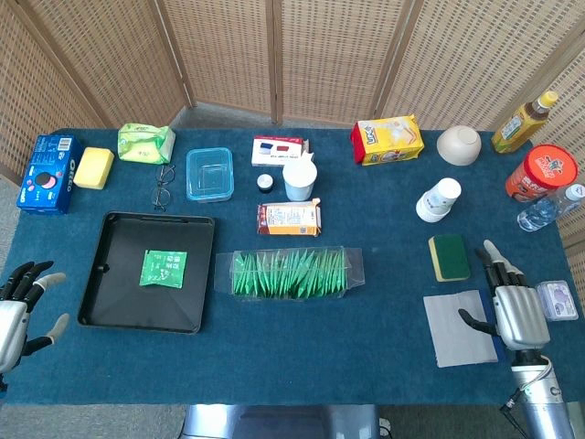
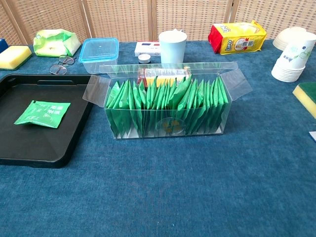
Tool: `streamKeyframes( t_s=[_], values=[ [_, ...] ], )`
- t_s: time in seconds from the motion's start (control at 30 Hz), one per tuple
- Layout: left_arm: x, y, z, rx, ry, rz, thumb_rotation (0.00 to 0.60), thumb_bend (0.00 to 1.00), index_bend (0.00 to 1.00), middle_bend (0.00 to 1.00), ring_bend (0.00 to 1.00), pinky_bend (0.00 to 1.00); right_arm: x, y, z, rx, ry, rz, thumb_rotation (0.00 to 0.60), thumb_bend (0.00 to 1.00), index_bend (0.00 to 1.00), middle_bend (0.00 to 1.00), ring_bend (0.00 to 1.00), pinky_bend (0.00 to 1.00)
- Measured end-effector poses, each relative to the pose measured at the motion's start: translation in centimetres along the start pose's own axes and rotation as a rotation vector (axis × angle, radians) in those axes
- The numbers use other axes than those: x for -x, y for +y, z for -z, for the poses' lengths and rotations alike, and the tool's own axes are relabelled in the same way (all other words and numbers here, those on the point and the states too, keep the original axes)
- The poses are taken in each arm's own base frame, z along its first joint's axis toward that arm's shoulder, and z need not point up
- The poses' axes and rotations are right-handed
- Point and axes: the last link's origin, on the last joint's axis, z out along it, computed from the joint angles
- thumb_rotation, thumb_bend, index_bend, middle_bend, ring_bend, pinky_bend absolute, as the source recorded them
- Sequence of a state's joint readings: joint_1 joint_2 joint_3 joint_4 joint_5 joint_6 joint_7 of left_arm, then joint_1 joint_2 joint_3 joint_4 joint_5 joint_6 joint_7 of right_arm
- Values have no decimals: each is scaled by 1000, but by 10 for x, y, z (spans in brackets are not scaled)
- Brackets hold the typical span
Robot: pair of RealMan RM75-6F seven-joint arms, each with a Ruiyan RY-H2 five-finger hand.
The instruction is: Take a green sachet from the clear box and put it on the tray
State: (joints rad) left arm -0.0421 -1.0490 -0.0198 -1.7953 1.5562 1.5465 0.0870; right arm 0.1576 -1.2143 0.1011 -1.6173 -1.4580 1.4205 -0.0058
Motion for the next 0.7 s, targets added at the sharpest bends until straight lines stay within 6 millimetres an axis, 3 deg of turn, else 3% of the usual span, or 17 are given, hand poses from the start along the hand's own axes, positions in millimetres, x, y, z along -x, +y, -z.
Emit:
streamKeyframes(
  t_s=[0.4, 0.5, 0.57, 0.7],
  values=[
    [-2, 1, -4, 20, 5, 18, 600, 284, 253, 158, 103, 269, 1, 1, 3, 1, 4, -3, 600, 203, 0, 25, 109, 198],
    [-4, 3, -11, 49, 5, 7, 561, 283, 253, 157, 103, 269, -2, 2, 4, 5, 15, -3, 600, 203, 0, 25, 109, 198],
    [-6, 6, -18, 79, 4, -5, 504, 283, 253, 157, 102, 269, -4, 2, 5, 10, 26, 0, 600, 203, 0, 25, 108, 198],
    [-9, 20, -39, 163, -11, -14, 472, 283, 253, 157, 102, 269, -6, 4, 10, 28, 31, 4, 600, 203, 0, 25, 108, 198]
  ],
)
